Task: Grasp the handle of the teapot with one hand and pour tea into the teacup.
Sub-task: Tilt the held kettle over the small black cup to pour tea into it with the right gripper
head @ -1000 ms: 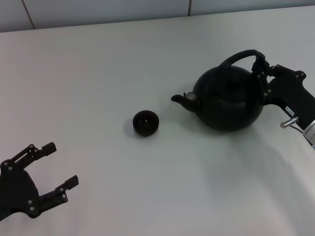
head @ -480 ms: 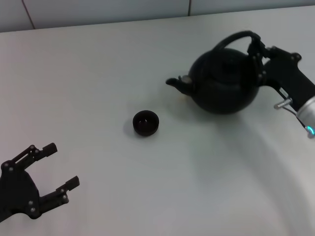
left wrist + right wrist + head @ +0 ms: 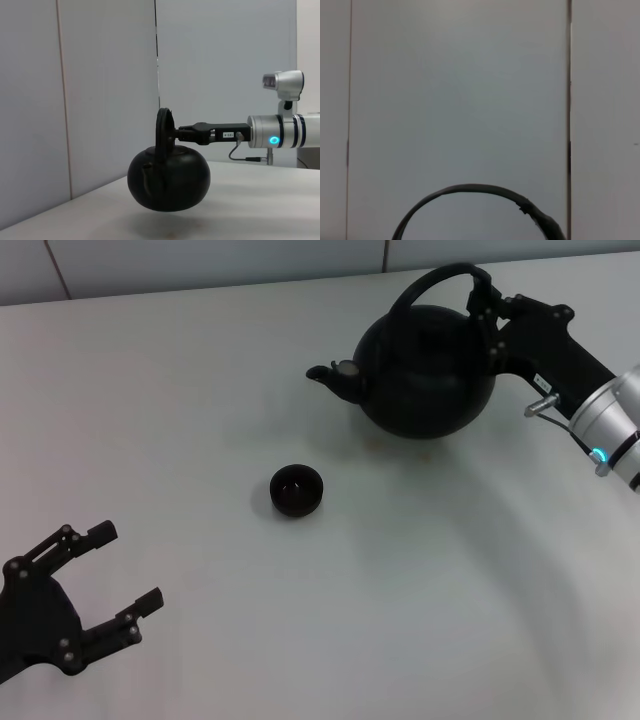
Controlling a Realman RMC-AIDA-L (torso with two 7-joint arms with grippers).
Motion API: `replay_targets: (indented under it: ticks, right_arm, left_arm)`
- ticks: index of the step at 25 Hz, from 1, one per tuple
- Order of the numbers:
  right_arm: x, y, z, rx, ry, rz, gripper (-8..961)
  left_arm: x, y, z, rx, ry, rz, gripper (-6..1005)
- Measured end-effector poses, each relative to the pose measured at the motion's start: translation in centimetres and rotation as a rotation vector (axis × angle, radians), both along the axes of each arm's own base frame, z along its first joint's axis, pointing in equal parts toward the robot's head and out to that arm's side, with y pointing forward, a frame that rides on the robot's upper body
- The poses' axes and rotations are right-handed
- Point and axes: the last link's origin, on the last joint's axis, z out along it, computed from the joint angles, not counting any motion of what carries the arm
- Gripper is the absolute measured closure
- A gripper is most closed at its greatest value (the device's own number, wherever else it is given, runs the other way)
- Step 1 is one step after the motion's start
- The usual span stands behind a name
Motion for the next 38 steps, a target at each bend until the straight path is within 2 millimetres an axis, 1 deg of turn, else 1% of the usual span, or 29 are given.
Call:
replay_targets:
  ticks: [6, 10, 16, 24, 38]
  right_arm:
    - [-0.4, 0.4, 0.0, -0.032, -0.019, 0.023, 872]
    - [-0.8, 0.9, 0.4, -0.132, -0.02, 0.062, 872]
    - [-2.0, 1.7, 0.3, -0.244, -0.075, 0.128, 872]
    - [-2.3, 2.1, 0.7, -0.24, -0.113, 0.152, 872]
    - [-2.9, 2.8, 1.5, -0.235, -0.321, 0.26, 872]
  left_arm:
    - [0.1, 0.1, -0.1, 0.007, -0.008, 0.003, 158]
    - [0.1, 0.1, 0.0, 0.01, -0.009, 0.003, 158]
    - [0.2, 0.1, -0.1, 0.011, -0.013, 0.003, 159]
    - [0.2, 0.1, -0.2, 0.016, -0.024, 0.009, 159]
    - [0.2, 0.3, 0.0, 0.03, -0.026, 0.015, 159]
